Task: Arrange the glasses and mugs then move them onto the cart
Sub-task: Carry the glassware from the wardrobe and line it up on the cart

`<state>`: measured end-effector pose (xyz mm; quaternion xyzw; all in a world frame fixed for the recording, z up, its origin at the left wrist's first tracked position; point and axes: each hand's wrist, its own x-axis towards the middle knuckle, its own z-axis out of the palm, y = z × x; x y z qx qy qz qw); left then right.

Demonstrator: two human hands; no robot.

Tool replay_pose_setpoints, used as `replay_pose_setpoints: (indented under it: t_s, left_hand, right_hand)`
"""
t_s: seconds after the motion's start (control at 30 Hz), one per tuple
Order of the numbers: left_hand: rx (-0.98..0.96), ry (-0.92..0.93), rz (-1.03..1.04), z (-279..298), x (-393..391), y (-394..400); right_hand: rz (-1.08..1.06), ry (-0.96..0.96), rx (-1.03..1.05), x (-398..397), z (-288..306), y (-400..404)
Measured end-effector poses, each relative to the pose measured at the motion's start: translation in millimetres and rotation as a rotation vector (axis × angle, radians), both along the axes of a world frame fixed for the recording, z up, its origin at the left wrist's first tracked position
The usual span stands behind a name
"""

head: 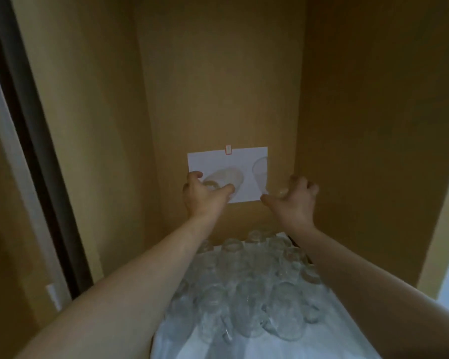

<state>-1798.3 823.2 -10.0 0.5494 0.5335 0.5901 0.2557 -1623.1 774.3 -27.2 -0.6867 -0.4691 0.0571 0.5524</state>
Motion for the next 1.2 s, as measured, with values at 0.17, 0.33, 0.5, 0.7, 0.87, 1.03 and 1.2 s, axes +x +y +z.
replay_pose_setpoints:
  t_s: [0.17, 0.33, 0.5, 0.7, 0.87, 1.03, 1.2]
  left_hand:
    - [-0.054, 0.044, -0.117, -5.1, 6.1, -41.6]
    - [-0.010, 0.040, -0.156, -14.4, 10.1, -73.2]
    - [0.041, -0.017, -0.244, -19.5, 14.9, -89.6]
    - [-0.012, -0.017, -0.360, -11.6, 39.5, -106.5]
    - [-0.065, 0.036, -0.437, -3.5, 75.5, -124.8]
    - [-0.089, 0.009, -0.575, -7.0, 117.3, -151.5]
    - [-0.067, -0.089, -0.838, -9.0, 164.1, -188.2]
  right_hand:
    - [-0.002, 0.060, 0.040, -7.3, -6.4, -45.6]
    - [-0.080, 0.065, 0.010, -6.2, -16.3, -86.1]
    - [-0.113, 0.033, -0.033, -1.7, -21.2, -112.9]
    - [-0.221, -0.034, 0.021, 11.0, -16.7, -141.7]
    - [-0.306, -0.111, 0.151, 34.7, -12.6, -177.9]
    - [-0.388, -0.139, 0.242, 74.7, -18.5, -210.3]
    - [-0.489, -0.126, 0.309, 123.1, -22.8, -247.5]
